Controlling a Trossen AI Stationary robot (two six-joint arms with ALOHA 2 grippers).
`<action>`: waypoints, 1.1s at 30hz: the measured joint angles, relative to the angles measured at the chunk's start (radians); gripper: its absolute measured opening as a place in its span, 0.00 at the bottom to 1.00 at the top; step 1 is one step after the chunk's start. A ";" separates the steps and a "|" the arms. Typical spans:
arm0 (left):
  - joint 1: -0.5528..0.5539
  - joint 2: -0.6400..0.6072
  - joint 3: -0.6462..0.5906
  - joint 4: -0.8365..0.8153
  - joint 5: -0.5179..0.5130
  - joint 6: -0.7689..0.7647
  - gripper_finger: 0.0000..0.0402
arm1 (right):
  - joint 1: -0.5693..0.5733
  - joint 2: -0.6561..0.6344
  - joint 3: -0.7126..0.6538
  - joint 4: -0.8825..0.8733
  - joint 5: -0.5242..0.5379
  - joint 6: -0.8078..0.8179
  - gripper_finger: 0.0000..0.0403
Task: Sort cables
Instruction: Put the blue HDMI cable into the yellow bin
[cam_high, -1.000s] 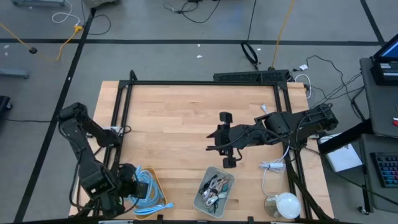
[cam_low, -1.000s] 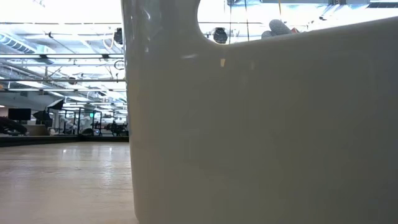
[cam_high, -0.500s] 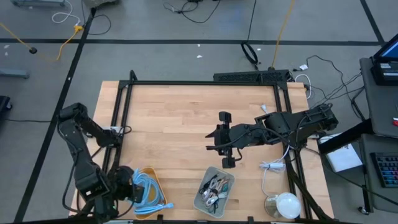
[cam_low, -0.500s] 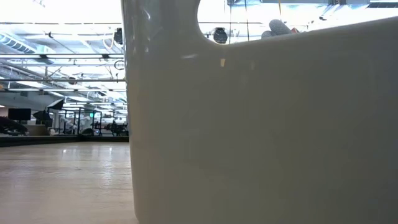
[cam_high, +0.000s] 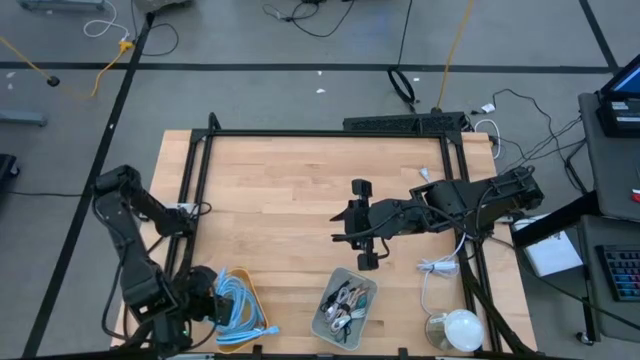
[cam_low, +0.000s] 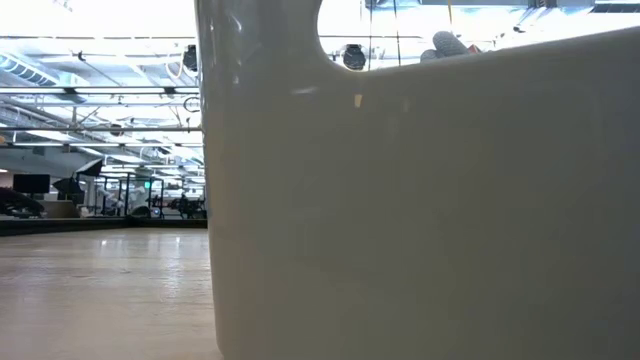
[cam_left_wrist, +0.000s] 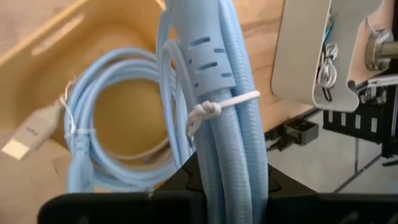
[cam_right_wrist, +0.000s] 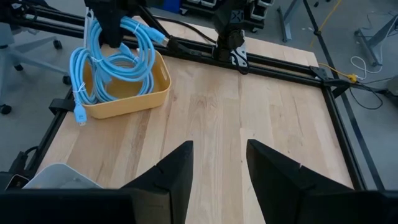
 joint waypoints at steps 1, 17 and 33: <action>-0.004 0.000 0.000 0.008 0.003 -0.003 0.13 | 0.000 0.000 0.000 0.000 0.000 0.000 0.35; -0.021 0.013 -0.133 0.273 -0.013 0.008 0.15 | 0.000 0.000 0.000 0.000 0.000 0.002 0.35; -0.008 0.013 -0.136 0.271 -0.169 0.058 0.10 | 0.000 0.000 0.000 0.000 -0.001 0.015 0.35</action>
